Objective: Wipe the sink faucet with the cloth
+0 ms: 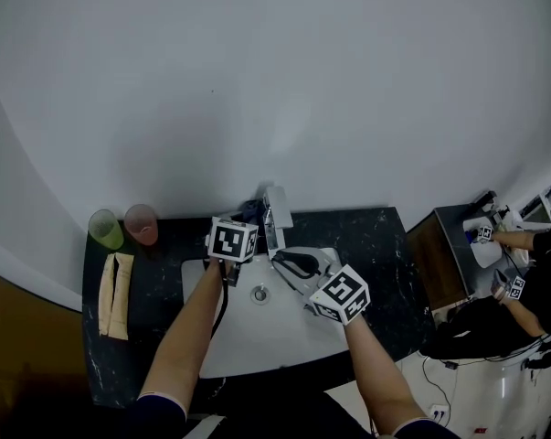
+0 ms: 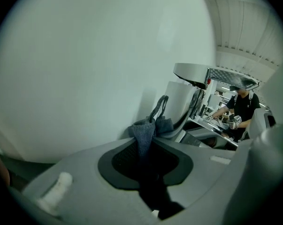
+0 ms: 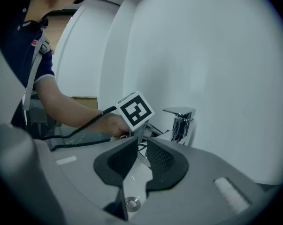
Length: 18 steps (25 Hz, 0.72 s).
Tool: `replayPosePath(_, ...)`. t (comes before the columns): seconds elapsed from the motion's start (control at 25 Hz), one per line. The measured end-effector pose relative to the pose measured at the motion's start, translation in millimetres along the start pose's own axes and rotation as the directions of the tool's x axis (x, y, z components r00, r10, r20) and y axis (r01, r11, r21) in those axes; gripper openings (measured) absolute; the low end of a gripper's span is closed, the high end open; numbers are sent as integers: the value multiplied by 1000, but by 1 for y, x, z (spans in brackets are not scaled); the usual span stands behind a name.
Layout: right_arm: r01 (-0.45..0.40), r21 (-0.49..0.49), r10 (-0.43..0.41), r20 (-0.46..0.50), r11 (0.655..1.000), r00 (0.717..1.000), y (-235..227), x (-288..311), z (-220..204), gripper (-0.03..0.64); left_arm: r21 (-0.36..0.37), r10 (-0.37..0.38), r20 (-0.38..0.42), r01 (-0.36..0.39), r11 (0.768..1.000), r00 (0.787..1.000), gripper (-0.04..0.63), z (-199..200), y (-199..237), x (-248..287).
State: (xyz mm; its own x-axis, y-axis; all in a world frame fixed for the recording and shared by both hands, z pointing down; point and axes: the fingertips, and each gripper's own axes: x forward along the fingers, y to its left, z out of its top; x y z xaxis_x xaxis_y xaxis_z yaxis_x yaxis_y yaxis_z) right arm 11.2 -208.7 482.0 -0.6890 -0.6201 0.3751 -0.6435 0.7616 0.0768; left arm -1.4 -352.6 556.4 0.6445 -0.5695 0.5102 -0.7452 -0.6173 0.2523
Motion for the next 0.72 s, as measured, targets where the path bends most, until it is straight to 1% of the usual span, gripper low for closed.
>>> replayPosePath(0.16,4,15,-4,2,1000,1000,-1,1,0,63,-3,-12,-38,12,1000,999,64,-6,-3,-2)
replayPosePath(0.32,4,47,-5,11,999,1000,-3,1,1,61,13,-37,-73,38,999,997,64,-15,-11,-9)
replayPosePath(0.56,-3,82,1,28,997,1000,-5,2,1,60,19,-80,-85,82,996,993,64,-26,-29,-20)
replayPosePath(0.64,-6,93,3,37,996,999,-5,2,1,60,27,-103,-84,106,994,991,64,-29,-38,-25)
replayPosePath(0.72,-11,105,6,46,994,999,-5,2,1,58,41,-109,-83,113,993,991,66,-34,-46,-31)
